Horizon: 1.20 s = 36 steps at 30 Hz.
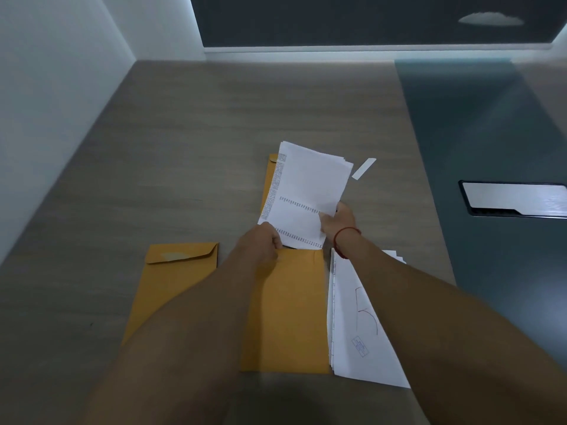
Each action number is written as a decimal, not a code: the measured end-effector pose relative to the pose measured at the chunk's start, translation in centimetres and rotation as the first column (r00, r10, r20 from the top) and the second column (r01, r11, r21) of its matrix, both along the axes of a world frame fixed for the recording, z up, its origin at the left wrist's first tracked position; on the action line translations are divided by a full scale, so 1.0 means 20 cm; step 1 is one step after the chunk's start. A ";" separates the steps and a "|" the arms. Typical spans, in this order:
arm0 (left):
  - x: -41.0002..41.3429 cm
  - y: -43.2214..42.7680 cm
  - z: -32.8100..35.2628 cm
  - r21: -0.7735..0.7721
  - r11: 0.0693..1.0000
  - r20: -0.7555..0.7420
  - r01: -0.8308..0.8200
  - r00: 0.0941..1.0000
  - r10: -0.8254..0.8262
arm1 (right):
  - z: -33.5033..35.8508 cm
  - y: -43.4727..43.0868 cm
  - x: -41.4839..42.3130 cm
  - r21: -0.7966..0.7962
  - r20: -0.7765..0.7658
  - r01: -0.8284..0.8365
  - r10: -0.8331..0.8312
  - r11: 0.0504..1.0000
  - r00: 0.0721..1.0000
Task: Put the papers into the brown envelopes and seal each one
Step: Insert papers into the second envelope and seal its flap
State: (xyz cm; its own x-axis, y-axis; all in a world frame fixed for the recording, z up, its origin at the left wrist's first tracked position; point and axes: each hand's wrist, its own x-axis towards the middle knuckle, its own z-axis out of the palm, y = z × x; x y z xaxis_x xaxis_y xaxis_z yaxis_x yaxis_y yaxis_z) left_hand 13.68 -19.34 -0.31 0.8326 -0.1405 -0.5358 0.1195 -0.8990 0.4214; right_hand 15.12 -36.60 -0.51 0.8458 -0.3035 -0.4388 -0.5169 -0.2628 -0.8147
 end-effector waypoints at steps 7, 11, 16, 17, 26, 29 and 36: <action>0.00 -0.01 0.01 -0.079 0.997 0.072 0.022 0.997 -0.017 | 0.02 0.03 -0.01 -0.058 0.010 -0.089 0.090 0.994 0.996; 0.00 -0.02 0.00 -0.125 0.992 0.056 0.019 0.998 -0.012 | 0.02 0.04 0.00 -0.056 0.014 -0.086 0.087 0.995 0.996; 0.01 -0.02 -0.01 -0.112 0.994 0.054 0.014 0.999 -0.008 | 0.02 0.05 0.01 -0.048 0.017 -0.103 0.104 0.994 0.994; 0.02 -0.02 -0.01 -0.108 0.994 0.063 0.007 0.998 0.000 | 0.02 0.04 0.00 -0.060 0.008 -0.126 0.127 0.990 0.992; 0.03 -0.04 -0.02 -0.088 0.996 0.094 0.031 0.995 -0.023 | 0.02 0.01 0.02 -0.139 0.010 -0.165 0.168 0.977 0.986; 0.04 -0.04 -0.04 -0.051 0.997 0.066 0.061 0.996 -0.057 | 0.01 0.01 0.02 -0.162 0.010 -0.151 0.154 0.975 0.988; 0.06 -0.01 -0.04 0.085 0.991 0.012 0.100 0.995 -0.102 | 0.02 0.01 0.03 -0.204 0.040 -0.169 0.181 0.964 0.983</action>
